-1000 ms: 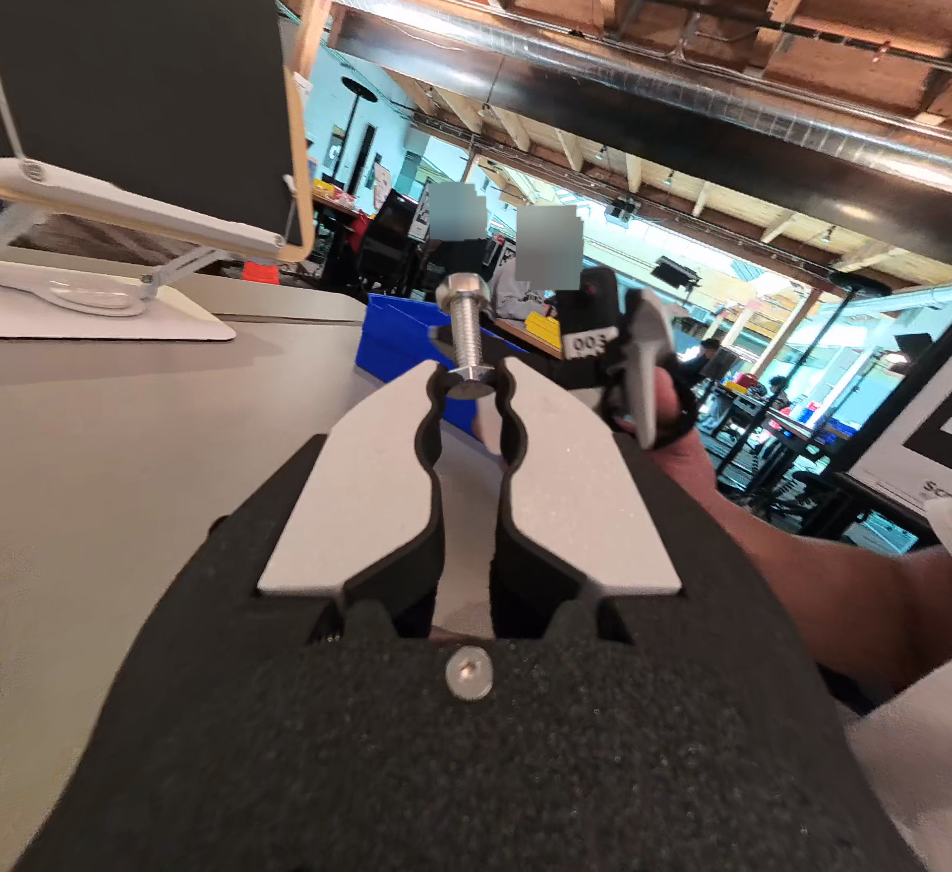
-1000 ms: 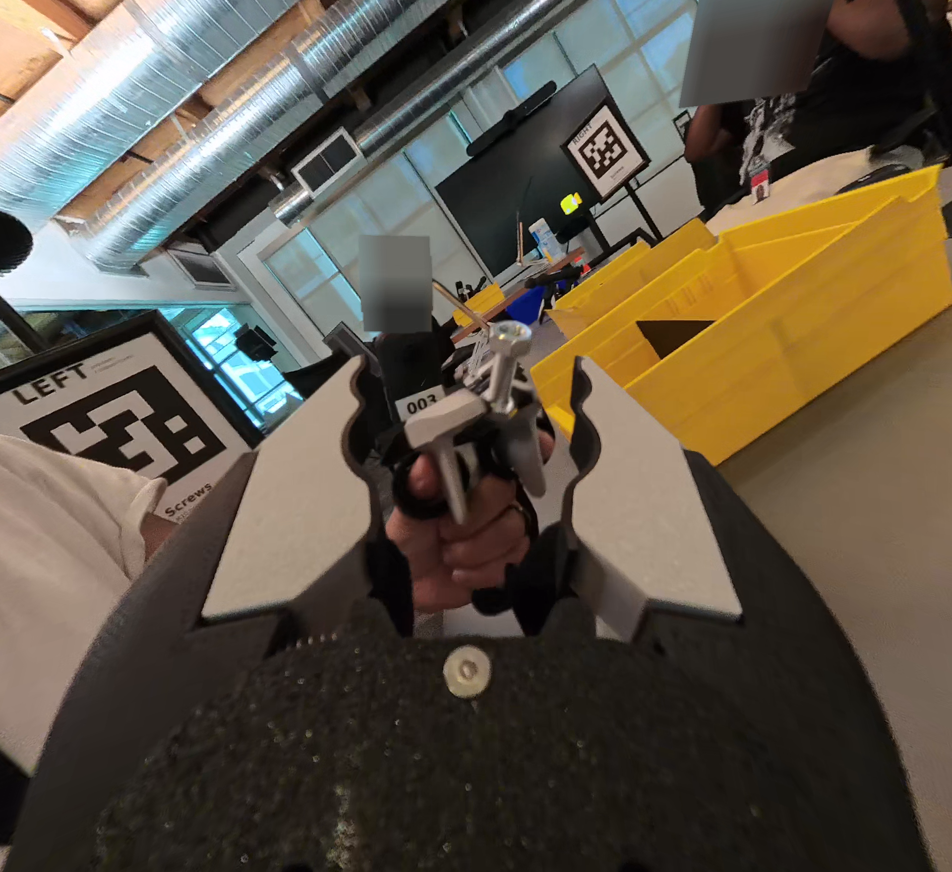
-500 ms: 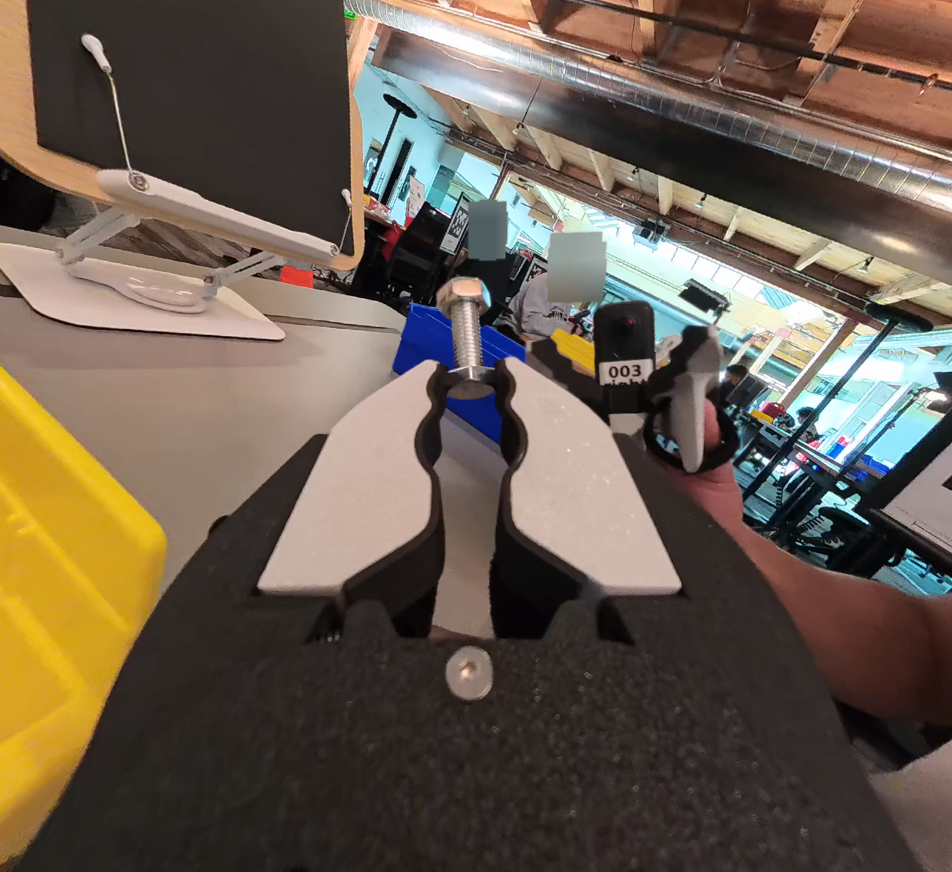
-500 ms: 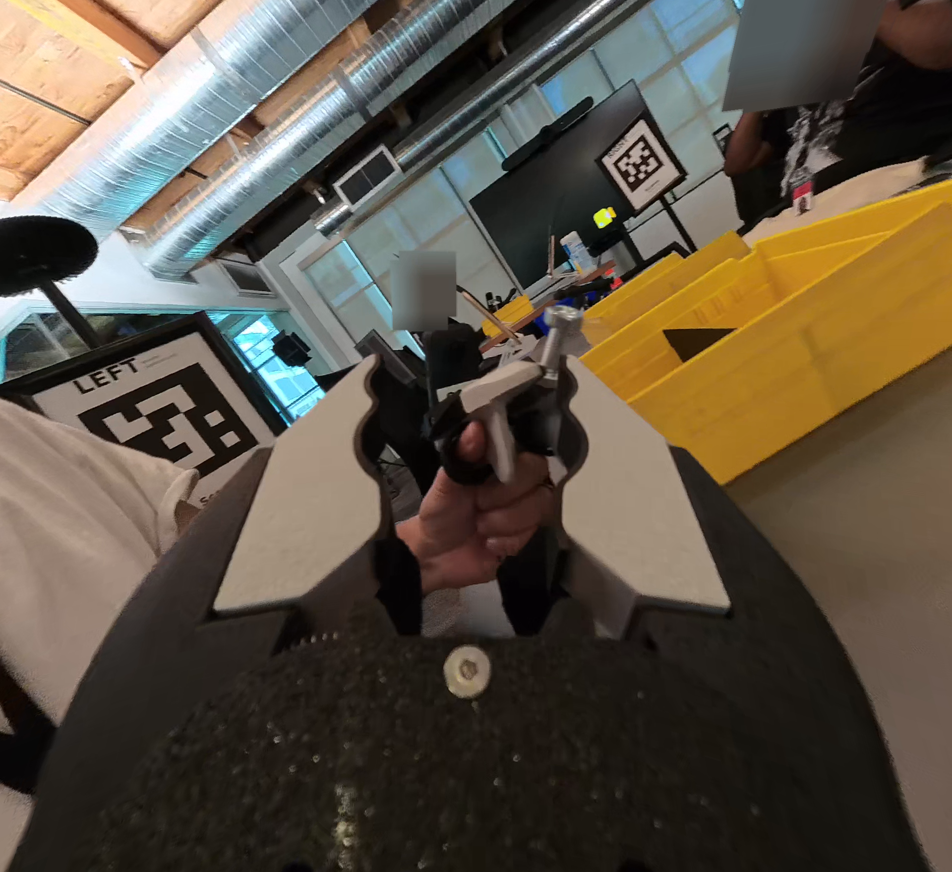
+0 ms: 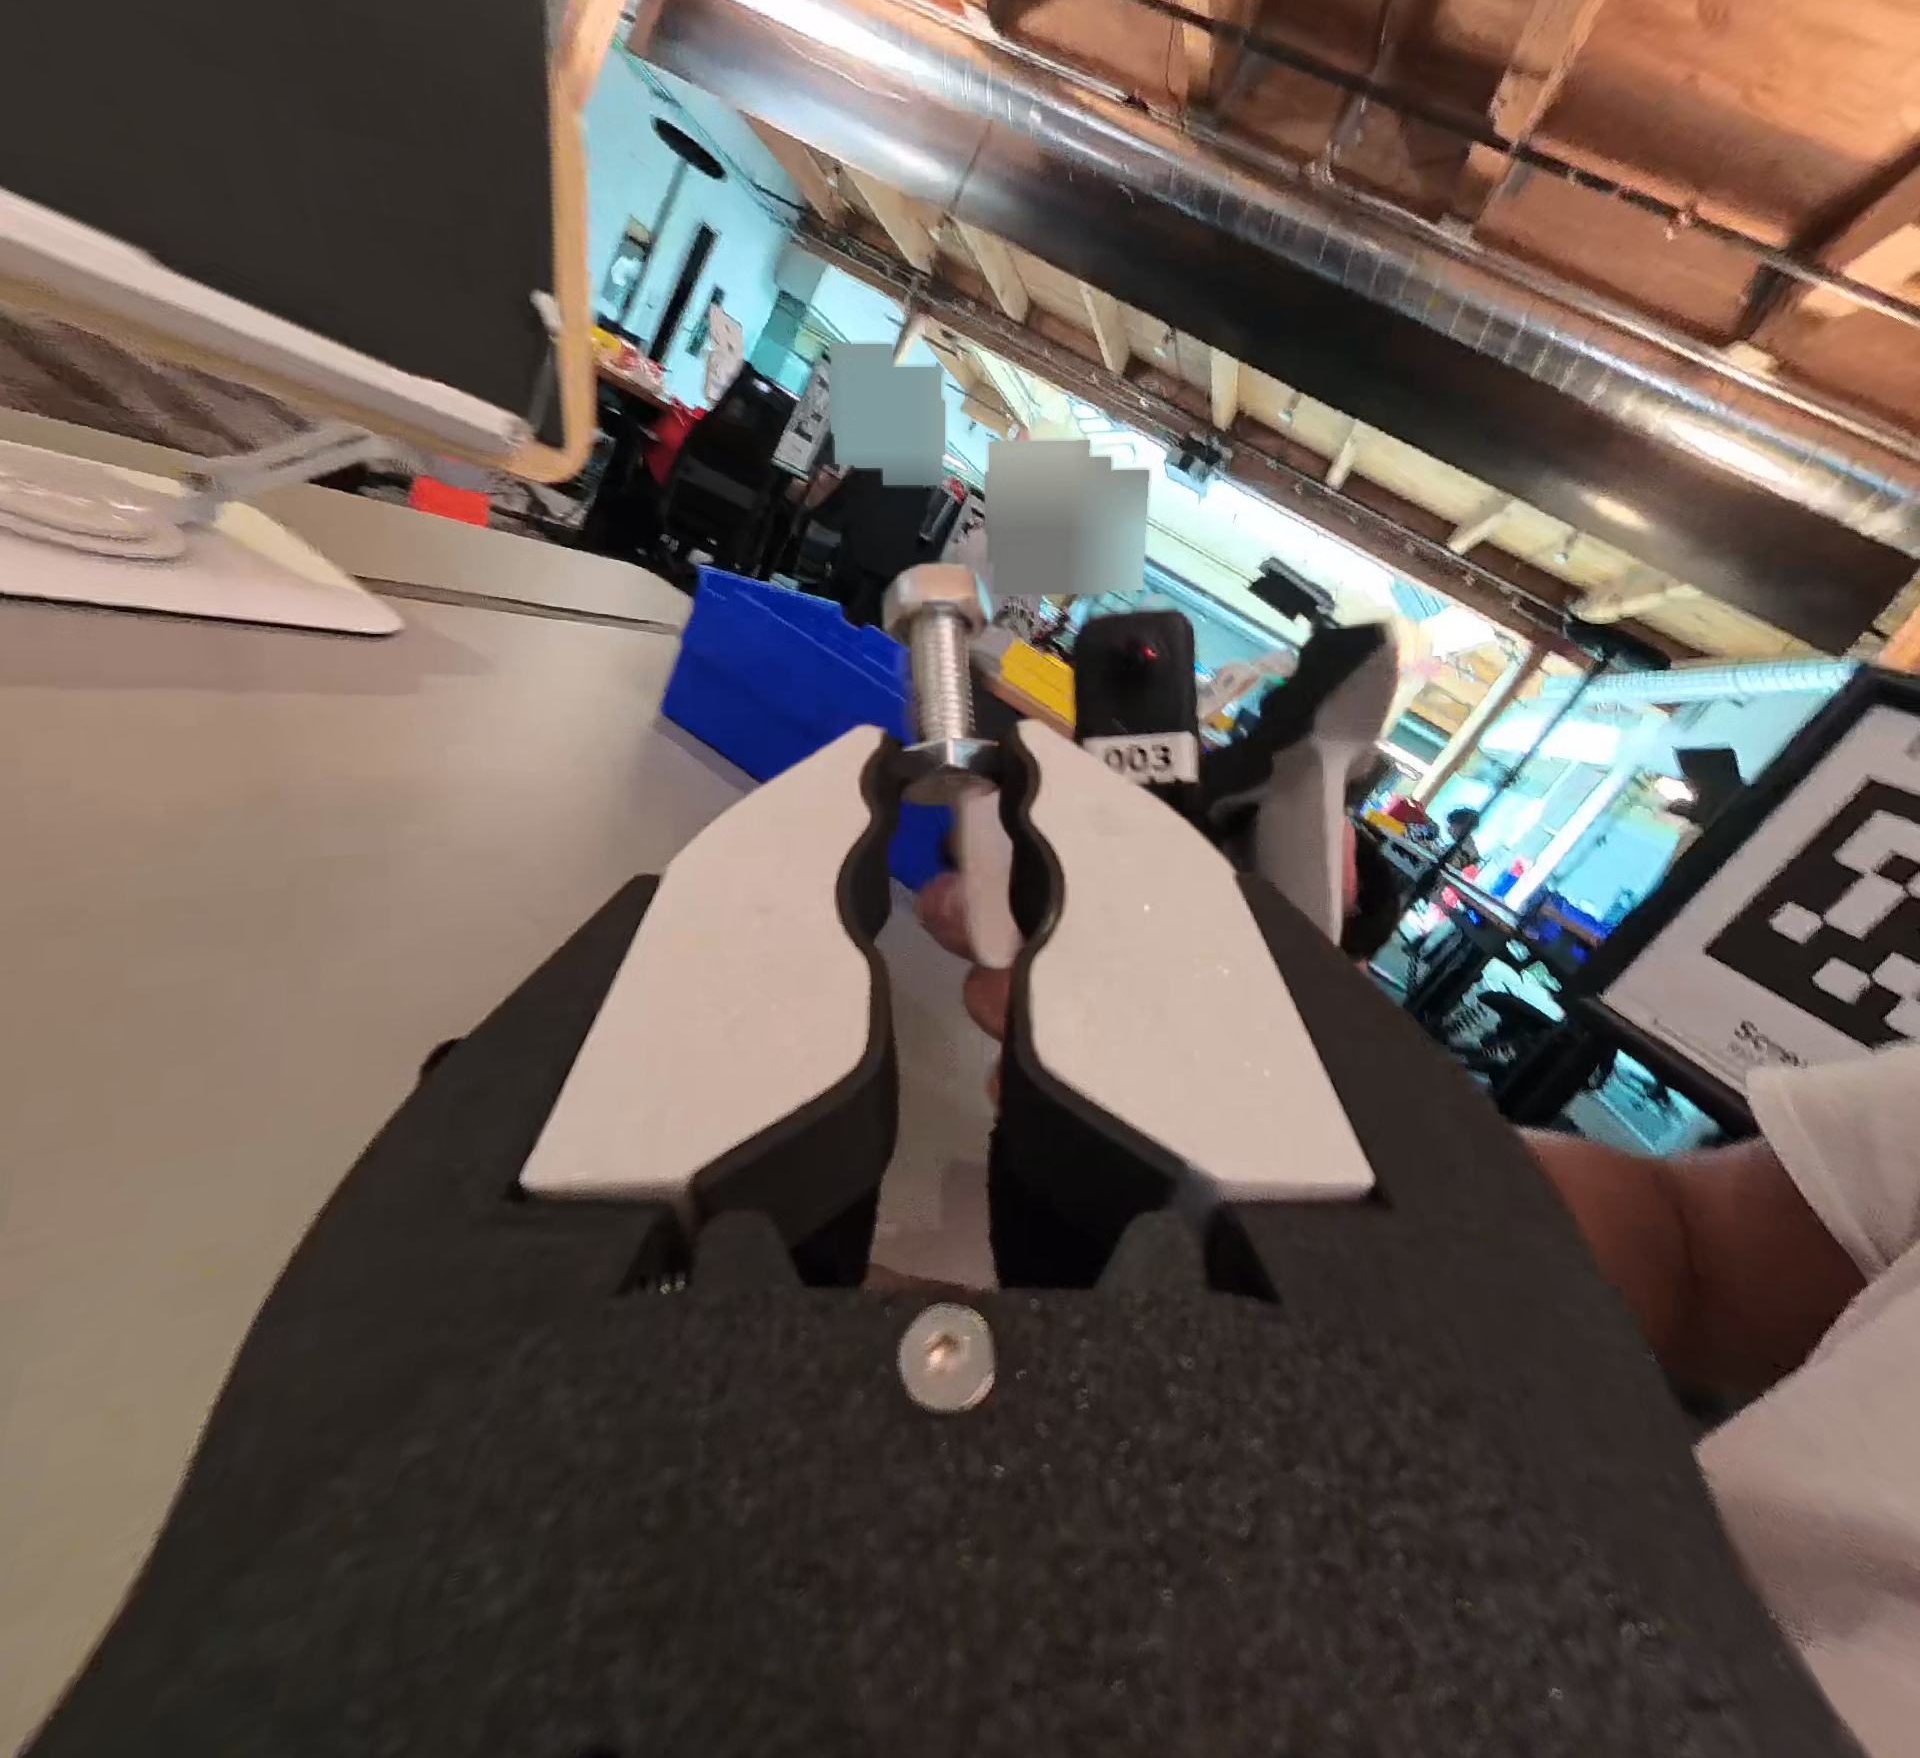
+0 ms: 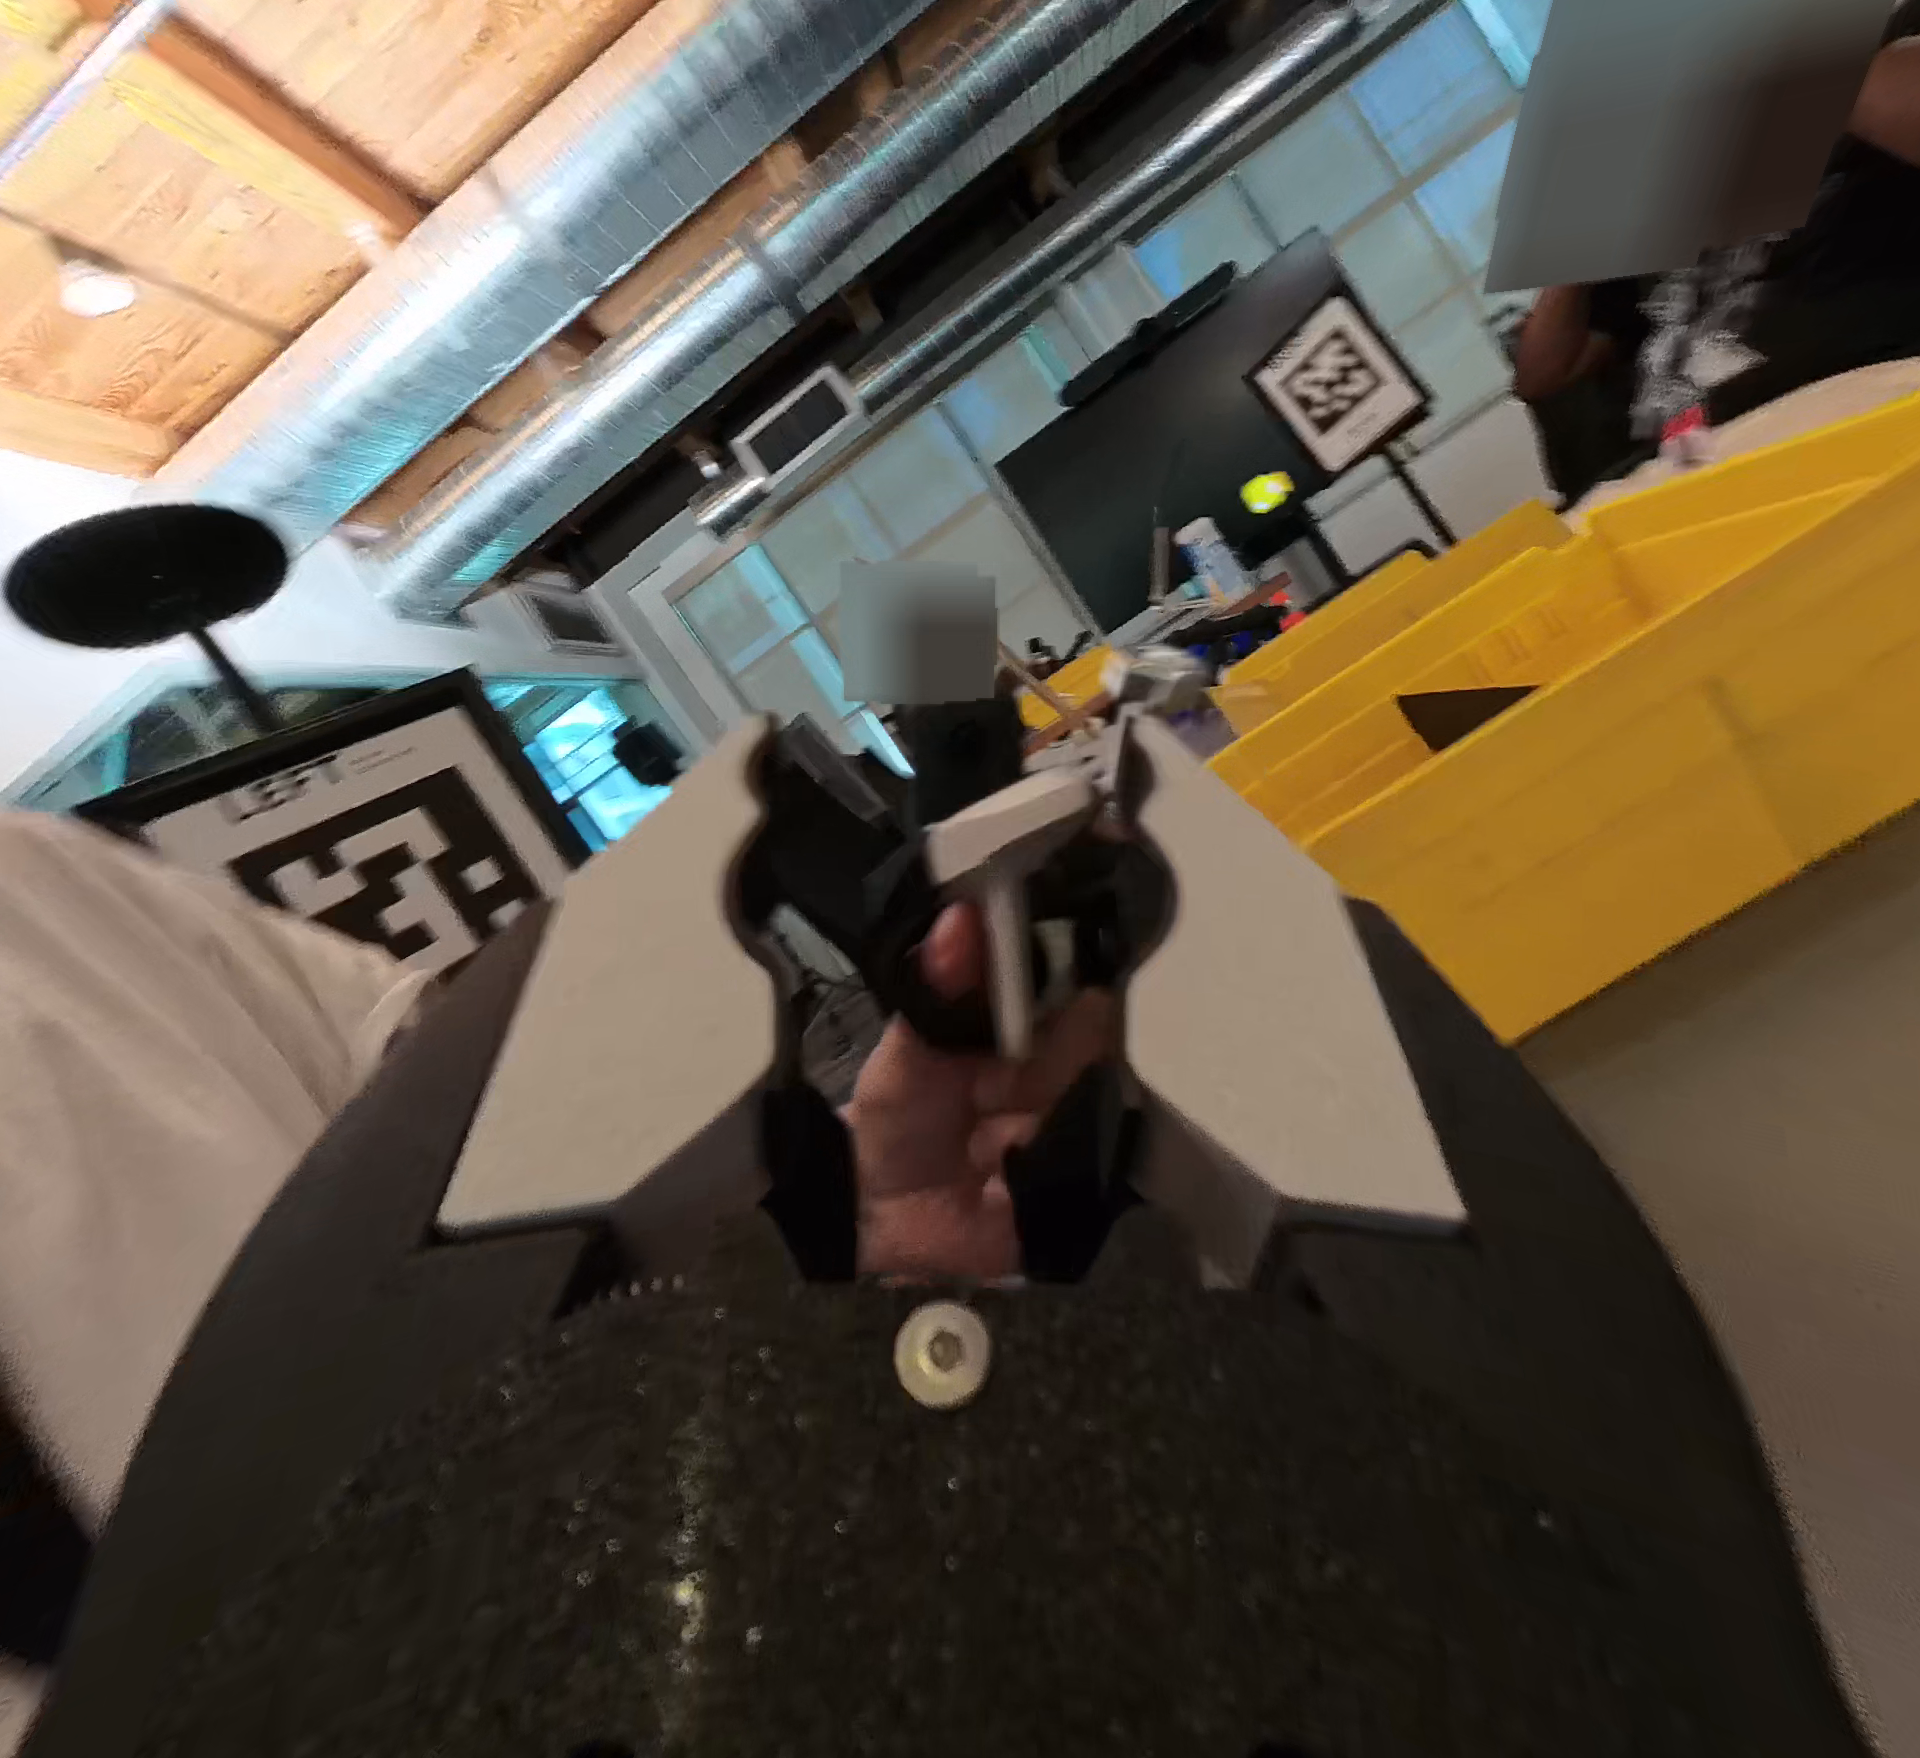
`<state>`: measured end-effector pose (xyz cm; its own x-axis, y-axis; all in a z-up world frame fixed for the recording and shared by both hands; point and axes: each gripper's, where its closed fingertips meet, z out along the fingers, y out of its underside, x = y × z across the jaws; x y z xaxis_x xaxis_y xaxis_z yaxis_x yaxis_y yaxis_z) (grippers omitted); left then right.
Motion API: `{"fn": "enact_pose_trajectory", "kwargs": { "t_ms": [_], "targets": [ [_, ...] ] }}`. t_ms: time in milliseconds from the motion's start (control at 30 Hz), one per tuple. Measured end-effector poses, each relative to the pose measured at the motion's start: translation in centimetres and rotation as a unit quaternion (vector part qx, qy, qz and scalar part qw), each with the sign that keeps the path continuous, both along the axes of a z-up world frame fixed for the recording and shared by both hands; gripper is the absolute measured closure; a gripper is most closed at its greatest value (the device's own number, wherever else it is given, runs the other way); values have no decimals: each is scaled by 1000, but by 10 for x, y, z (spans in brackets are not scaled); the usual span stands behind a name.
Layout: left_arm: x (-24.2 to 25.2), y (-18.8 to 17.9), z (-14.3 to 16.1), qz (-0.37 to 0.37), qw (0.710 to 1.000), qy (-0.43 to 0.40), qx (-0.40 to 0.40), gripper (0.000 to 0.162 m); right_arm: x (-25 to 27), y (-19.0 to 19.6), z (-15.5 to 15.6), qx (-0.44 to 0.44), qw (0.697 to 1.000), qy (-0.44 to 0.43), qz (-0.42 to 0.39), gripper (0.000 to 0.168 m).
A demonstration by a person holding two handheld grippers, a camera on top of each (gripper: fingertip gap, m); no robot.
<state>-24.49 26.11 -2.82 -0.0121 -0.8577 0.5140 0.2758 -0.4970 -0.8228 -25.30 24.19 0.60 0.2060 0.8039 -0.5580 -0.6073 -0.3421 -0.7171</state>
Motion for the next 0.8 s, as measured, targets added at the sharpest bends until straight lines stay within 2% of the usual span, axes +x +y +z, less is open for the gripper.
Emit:
{"fn": "enact_pose_trajectory", "kwargs": {
  "t_ms": [33,167,300,467,567,633,667,700,800],
  "targets": [
    [-5,8,-3,11,1000,2,-11,144,2,-6,1,11,1000,5,13,116],
    [-16,21,-1,32,999,0,-8,144,14,0,-2,3,1000,1,-9,115],
    [0,-2,-2,-14,1000,1,-6,144,15,13,-14,-20,999,-24,-26,104],
    [25,-38,-5,-80,996,20,18,144,0,9,-8,-12,1000,-7,-7,94],
    [24,-34,-5,-81,997,8,-7,144,0,3,-1,10,1000,-6,-17,99],
    [15,-21,0,-68,997,-21,-32,144,3,4,-7,1,1000,-17,-23,101],
    [9,-12,-1,-54,997,-25,-40,144,4,2,-9,-5,1000,-13,-10,107],
    [5,-2,-4,-39,998,-20,-46,144,5,-6,-6,10,1000,0,21,129],
    [-9,18,-4,-7,999,-20,-48,144,13,-6,-5,-16,999,30,39,130]
  ]
}}
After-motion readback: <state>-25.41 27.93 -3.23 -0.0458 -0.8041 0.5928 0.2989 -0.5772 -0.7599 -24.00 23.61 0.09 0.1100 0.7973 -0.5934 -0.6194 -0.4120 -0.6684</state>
